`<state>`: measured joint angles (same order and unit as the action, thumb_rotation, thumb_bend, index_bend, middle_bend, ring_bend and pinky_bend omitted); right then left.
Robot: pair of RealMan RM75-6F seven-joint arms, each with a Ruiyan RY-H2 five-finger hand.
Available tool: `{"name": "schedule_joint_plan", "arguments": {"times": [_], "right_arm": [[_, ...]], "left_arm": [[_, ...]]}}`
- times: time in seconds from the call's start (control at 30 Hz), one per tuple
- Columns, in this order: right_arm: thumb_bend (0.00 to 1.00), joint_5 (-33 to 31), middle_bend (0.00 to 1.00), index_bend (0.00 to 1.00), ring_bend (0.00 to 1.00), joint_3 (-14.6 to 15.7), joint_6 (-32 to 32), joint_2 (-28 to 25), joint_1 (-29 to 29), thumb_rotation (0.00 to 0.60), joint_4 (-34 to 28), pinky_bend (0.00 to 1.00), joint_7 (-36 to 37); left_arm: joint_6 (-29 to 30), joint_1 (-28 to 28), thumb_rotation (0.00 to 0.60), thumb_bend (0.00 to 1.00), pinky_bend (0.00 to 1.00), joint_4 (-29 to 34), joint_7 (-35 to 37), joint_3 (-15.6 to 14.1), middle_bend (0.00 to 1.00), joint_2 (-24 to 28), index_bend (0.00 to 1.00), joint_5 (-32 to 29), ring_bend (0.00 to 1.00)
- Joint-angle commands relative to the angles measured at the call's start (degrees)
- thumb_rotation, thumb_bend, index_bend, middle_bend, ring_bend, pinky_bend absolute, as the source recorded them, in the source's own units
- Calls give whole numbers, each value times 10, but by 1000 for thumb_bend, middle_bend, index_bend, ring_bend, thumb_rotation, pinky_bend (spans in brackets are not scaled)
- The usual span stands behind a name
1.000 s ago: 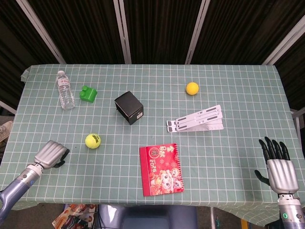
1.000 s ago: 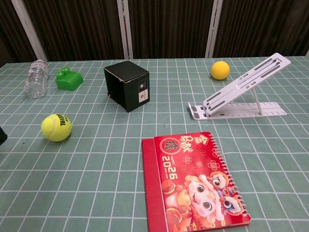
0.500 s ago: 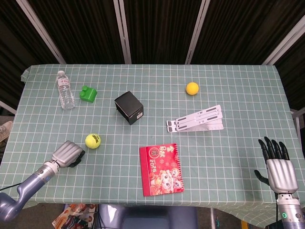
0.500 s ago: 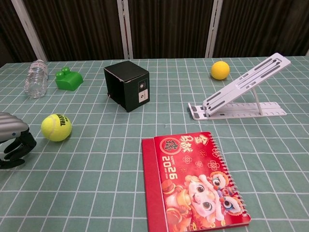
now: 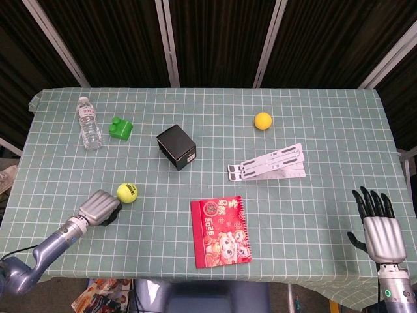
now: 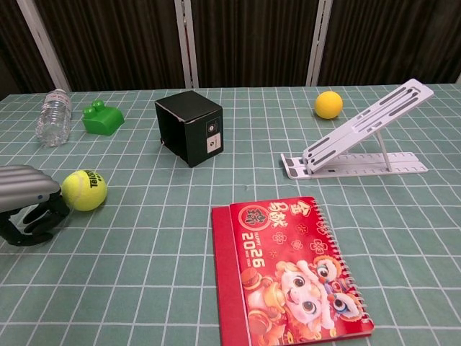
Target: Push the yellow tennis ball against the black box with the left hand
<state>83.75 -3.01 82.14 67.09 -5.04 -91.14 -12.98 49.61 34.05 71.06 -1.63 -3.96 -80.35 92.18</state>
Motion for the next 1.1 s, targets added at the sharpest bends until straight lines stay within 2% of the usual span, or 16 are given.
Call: {"name": "schedule_joint_plan", "arguments": {"times": [0.03,0.27,0.87,1.1], "right_arm": [[248,1,0,0,0,1,1,-1,0,600,-2,0,-1],[247,3,0,0,0,2,3,-4,2,600,-3,0,3],[248,1,0,0,0,4,-5,-8,0,600,-5,0,6],[248,6,0,0,0,8,-7,-7,-1,600,-7,0,3]], "left_arm": [[2,4,600,379,781,9,-8,4,704,-2,719,-3,606],[3,10,600,368,769,13,-30,10,648,-10,712,-15,575],[-9,32,600,370,756,0,-61,42,643,-35,710,-66,574],[-21,42,600,371,755,26,-116,52,643,-33,711,-93,573]]}}
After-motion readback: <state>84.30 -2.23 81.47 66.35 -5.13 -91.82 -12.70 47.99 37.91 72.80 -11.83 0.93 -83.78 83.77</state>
